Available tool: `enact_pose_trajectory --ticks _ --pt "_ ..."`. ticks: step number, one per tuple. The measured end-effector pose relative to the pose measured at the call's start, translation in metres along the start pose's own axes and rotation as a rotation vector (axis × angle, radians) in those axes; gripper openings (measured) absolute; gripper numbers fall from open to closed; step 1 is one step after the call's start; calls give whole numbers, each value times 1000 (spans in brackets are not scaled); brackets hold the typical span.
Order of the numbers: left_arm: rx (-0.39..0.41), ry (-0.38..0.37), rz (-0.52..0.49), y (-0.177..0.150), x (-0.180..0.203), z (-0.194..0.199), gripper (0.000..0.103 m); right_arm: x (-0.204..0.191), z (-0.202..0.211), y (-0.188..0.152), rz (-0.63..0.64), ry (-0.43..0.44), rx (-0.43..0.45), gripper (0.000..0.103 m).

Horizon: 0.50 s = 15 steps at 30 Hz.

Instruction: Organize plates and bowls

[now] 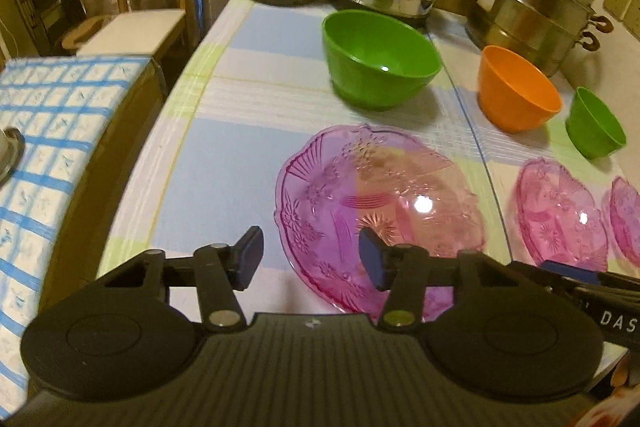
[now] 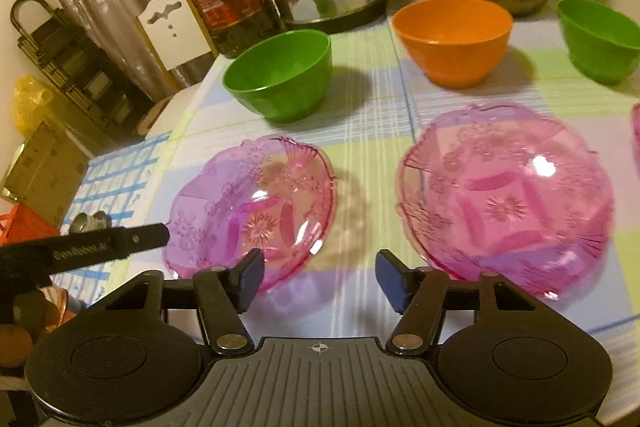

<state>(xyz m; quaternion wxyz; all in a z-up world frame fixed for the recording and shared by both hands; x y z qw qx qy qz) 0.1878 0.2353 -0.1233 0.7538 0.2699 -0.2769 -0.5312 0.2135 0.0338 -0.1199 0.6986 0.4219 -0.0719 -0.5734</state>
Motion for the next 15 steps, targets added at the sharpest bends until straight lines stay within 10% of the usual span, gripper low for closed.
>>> enact_pose_trajectory --ticks 15 --pt "-40 3 35 -16 -12 -40 24 3 -58 -4 -43 -13 -80 30"
Point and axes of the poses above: each gripper's, at about its wrist camera, not at the fingertips, and z roughly against the way its jaws point, x to its right, y to its top, the point moved 8 cm from there along -z, roughly the way its jaws point, and after that the axes turned 9 degrees about x, right-handed, at the moved point
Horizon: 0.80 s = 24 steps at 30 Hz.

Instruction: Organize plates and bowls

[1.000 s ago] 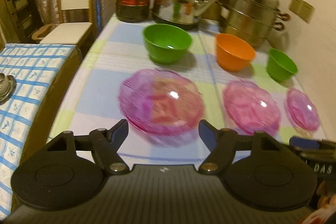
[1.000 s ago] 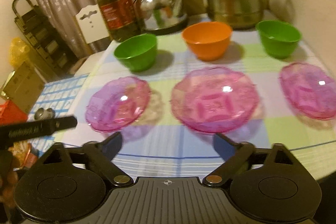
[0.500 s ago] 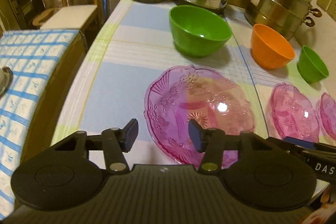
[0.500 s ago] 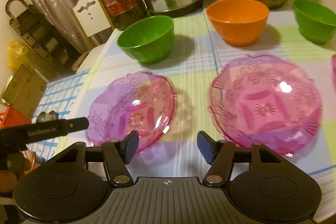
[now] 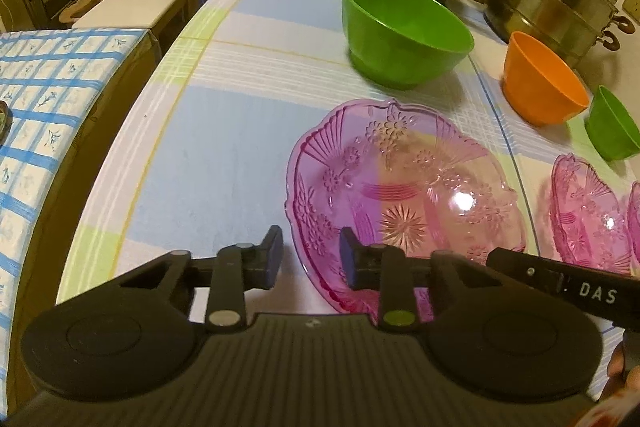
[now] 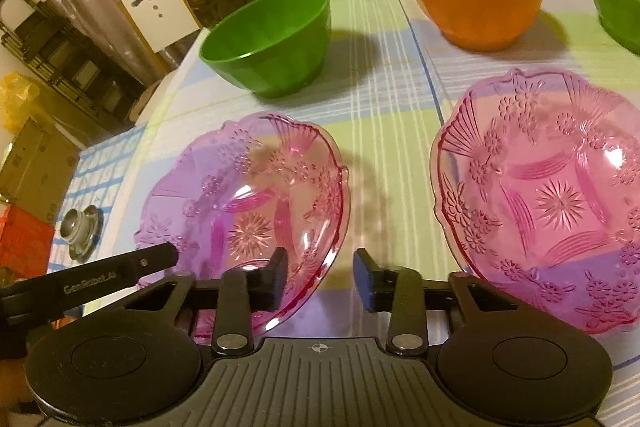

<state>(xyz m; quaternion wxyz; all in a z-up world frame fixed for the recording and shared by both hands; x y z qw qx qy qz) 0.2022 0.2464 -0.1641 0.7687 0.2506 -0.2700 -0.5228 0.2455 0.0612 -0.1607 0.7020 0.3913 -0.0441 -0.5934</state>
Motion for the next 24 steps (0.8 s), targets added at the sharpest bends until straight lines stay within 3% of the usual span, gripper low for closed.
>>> enact_pose_trajectory --ticks 5,14,24 --pt "3 3 -7 0 0 1 15 2 -5 -2 3 7 3 15" --pt "24 -3 -24 6 6 12 13 -1 -1 0 46 1 28 15" --pt "91 -25 -63 22 35 55 13 -3 48 14 40 8 97 15"
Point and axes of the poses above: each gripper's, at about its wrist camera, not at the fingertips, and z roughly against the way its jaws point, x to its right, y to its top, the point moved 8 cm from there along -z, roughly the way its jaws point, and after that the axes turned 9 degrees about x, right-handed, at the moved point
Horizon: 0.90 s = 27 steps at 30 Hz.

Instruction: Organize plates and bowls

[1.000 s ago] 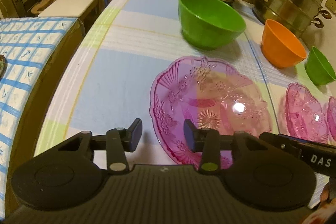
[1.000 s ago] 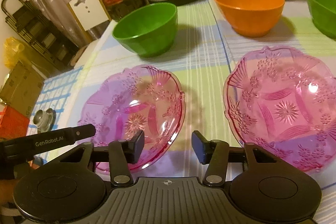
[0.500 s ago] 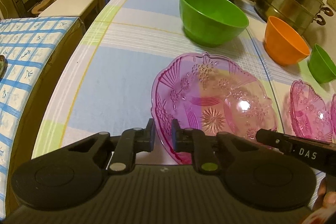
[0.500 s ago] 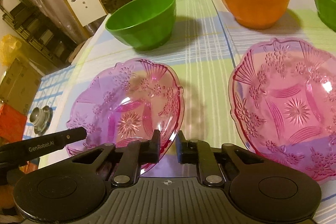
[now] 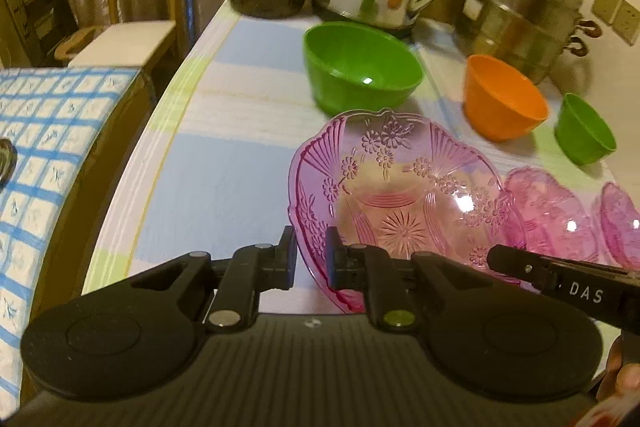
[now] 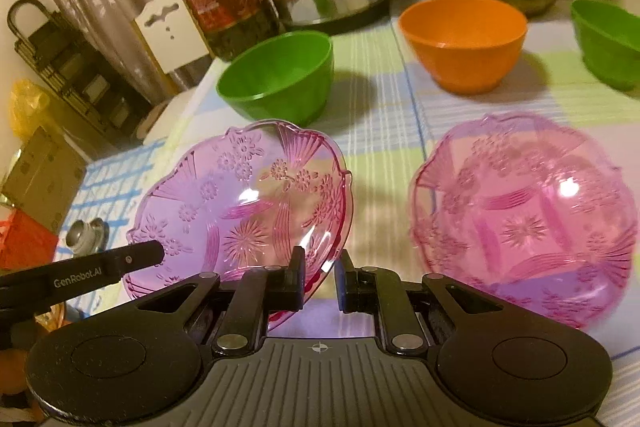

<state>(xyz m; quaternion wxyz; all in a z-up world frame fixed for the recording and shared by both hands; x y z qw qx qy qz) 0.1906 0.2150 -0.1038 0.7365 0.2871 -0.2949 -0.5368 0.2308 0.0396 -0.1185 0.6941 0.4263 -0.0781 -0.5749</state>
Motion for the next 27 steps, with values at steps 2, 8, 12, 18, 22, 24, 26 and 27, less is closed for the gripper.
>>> enact_pose_trajectory --ticks 2,8,12,18,22,24,26,27 --pt "13 -12 -17 6 13 8 13 4 13 4 -3 -5 20 15" --pt "26 -75 -65 13 65 21 13 34 57 12 -29 -53 78 15" --pt "25 -148 -98 10 112 23 13 64 88 14 -53 -107 114 15" --pt "15 -257 -164 5 192 19 13 126 135 17 -123 -208 169 15" --pt "2 -332 -214 1 250 13 13 167 165 21 -165 -280 204 15" --pt "-5 -361 -236 -4 275 11 13 187 179 22 -188 -314 218 15" --pt "-14 -384 -257 -7 300 6 13 207 191 23 -211 -343 228 15" --pt "-19 -395 -267 -9 311 4 13 216 194 23 -222 -355 231 15"
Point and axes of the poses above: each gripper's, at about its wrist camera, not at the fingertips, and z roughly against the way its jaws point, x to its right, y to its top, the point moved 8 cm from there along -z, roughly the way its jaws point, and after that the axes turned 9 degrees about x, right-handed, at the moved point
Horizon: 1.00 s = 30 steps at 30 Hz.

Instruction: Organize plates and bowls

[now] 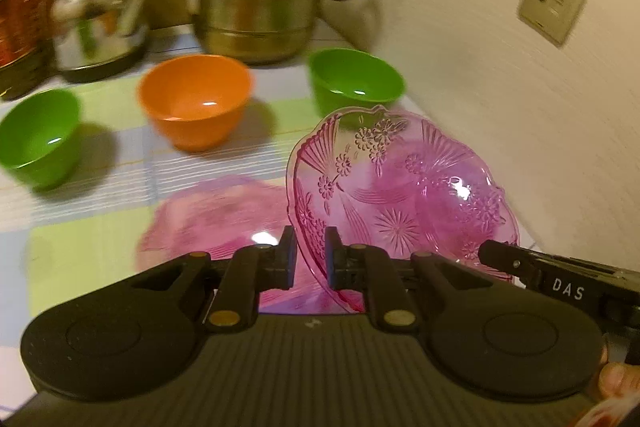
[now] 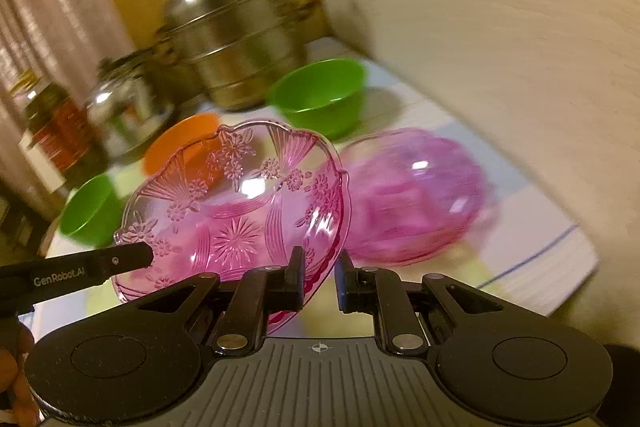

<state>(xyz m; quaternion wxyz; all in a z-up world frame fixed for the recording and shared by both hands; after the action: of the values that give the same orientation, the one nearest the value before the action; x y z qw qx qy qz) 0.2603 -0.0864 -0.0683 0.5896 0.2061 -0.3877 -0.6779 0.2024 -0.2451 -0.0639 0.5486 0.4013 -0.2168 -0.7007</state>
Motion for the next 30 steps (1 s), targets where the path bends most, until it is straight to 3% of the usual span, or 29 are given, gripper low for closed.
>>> enact_pose_trajectory --ticks 11,23,30 --pt "-68 -60 -44 6 60 -69 13 81 -23 23 -59 -94 3 15" --pt "-124 -72 -86 1 76 -118 13 112 -61 25 -35 -150 -19 15" --pt "-141 -72 -68 -3 75 -127 14 118 -74 25 -37 -154 -33 15"
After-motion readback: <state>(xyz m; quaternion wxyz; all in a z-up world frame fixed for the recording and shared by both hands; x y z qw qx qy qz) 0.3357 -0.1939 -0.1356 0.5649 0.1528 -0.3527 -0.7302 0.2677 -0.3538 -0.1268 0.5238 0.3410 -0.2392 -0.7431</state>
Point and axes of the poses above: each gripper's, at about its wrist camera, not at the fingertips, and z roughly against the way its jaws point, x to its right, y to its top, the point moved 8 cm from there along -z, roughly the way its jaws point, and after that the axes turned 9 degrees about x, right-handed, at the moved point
